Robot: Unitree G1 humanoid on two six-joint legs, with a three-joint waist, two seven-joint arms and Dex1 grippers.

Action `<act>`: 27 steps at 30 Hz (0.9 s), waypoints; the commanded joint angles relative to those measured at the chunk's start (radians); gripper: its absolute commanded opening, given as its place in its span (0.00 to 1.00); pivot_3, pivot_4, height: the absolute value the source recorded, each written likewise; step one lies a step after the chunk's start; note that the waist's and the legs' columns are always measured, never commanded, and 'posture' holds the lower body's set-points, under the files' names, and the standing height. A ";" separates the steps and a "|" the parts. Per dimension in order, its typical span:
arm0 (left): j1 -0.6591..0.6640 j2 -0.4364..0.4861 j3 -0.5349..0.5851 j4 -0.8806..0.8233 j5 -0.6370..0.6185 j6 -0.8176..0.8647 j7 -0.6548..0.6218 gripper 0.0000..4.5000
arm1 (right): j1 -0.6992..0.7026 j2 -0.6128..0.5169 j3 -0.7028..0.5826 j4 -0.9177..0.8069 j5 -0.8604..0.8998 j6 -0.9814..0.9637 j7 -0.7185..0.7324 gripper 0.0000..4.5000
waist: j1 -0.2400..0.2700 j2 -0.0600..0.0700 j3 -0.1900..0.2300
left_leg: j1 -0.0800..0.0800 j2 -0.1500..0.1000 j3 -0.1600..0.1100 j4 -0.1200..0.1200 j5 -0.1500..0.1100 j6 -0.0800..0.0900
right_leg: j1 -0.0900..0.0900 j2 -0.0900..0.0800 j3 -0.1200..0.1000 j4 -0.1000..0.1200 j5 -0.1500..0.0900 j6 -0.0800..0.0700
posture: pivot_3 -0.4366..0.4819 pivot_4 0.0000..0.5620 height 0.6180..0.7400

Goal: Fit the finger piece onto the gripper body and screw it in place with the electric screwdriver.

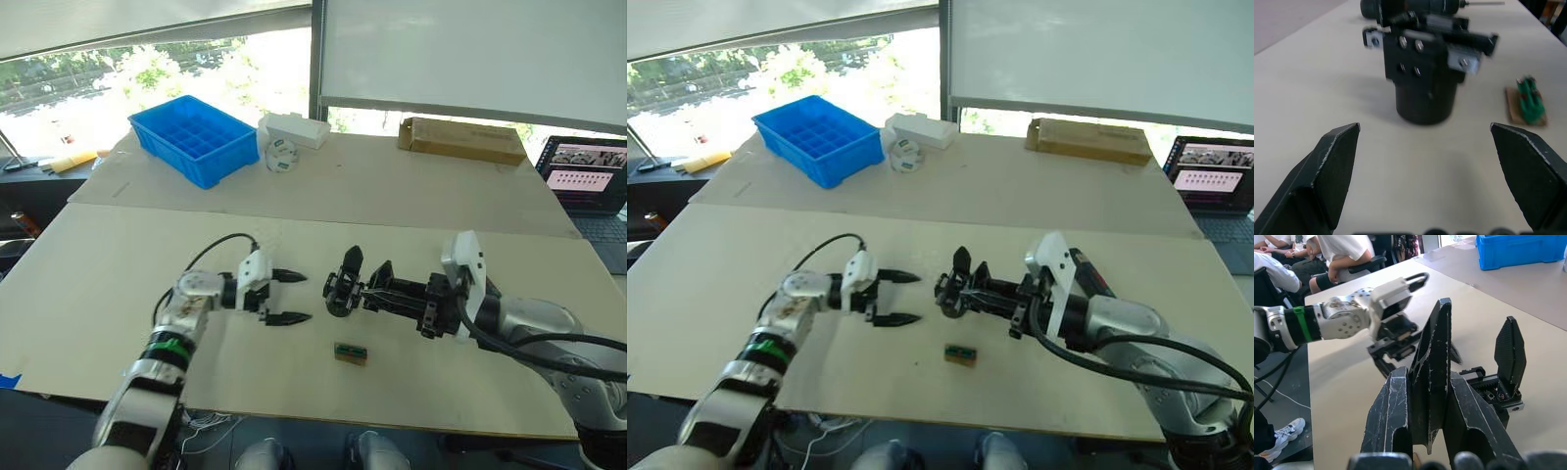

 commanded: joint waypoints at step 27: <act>-0.138 -0.169 -0.005 0.308 0.130 -0.148 0.066 0.50 | 0.017 0.036 0.017 -0.022 -0.144 -0.136 0.036 0.09 | -0.001 -0.001 0.000 | 0.001 0.001 -0.003 0.005 -0.003 0.006 | 0.002 -0.004 0.000 0.001 0.001 0.001 | 0.48 0.27 1.00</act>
